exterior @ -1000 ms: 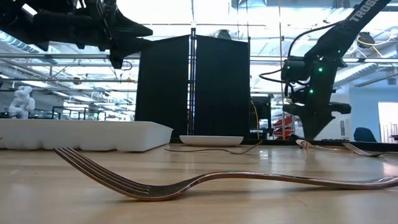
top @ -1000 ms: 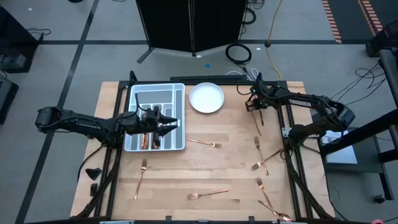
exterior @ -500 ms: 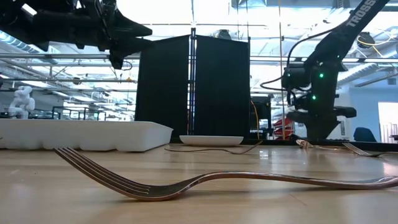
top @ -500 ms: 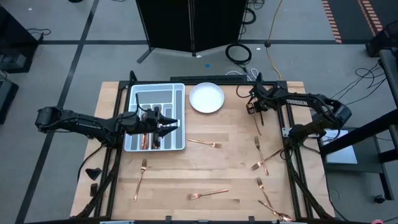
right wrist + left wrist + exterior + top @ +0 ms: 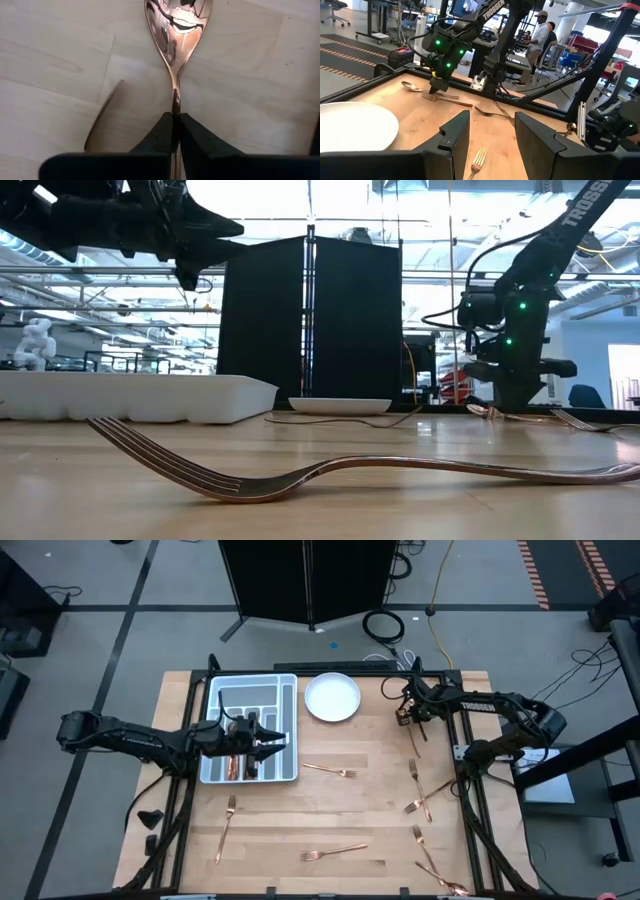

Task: Sort silverware
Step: Put the spoon on the silverware tray

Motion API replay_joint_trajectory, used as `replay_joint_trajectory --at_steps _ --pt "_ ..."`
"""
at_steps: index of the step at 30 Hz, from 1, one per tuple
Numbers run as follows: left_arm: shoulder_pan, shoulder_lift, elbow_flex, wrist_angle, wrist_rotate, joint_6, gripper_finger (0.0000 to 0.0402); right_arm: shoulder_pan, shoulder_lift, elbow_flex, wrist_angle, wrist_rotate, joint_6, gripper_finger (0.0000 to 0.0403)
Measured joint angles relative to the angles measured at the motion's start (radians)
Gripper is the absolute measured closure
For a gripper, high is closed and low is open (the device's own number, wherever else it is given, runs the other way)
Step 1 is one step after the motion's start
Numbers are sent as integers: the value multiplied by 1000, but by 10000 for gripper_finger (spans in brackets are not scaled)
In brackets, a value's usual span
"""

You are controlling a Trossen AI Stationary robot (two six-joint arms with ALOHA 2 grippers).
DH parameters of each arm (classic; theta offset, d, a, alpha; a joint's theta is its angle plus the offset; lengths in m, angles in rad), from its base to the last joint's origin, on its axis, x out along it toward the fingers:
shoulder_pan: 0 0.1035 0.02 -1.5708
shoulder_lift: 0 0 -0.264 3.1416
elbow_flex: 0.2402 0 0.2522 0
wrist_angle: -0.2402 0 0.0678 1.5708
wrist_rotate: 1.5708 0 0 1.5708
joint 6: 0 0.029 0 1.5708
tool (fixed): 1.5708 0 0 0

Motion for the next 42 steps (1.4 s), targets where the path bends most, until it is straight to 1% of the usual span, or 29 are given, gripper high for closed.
replay_joint_trajectory --at_steps 4,7,9,14,20,22,25,29,33,35,39,42 --pt "-4 0 0 -2 0 -5 251 4 -18 -3 1 -2 0 388" --pt "-14 0 0 -2 0 -20 251 4 -57 -6 -7 -17 -4 393" --pt "-22 0 0 -3 0 -22 251 5 -97 -12 -27 -41 -7 398" --pt "-44 0 0 -8 -1 -51 251 7 -223 -8 -17 -30 -23 400" --pt "-90 0 -1 -27 -2 -56 251 53 -370 -8 3 -25 -39 401" --pt "-102 3 -1 -18 -16 -70 251 79 -411 -7 23 -26 -39 401" --pt "-117 34 -1 31 -83 -98 251 132 -451 -7 82 -25 -34 401" --pt "-122 145 -1 174 -174 -143 251 232 -461 -6 236 -28 -8 401" --pt "-122 323 2 384 -244 -190 251 357 -427 -5 449 -30 12 401" --pt "-122 416 26 446 -268 -211 251 414 -404 -5 545 -31 24 401" --pt "-122 570 126 477 -277 -211 251 518 -346 -5 722 -15 40 401" --pt "-122 651 212 474 -277 -197 251 583 -290 -5 839 8 48 401"
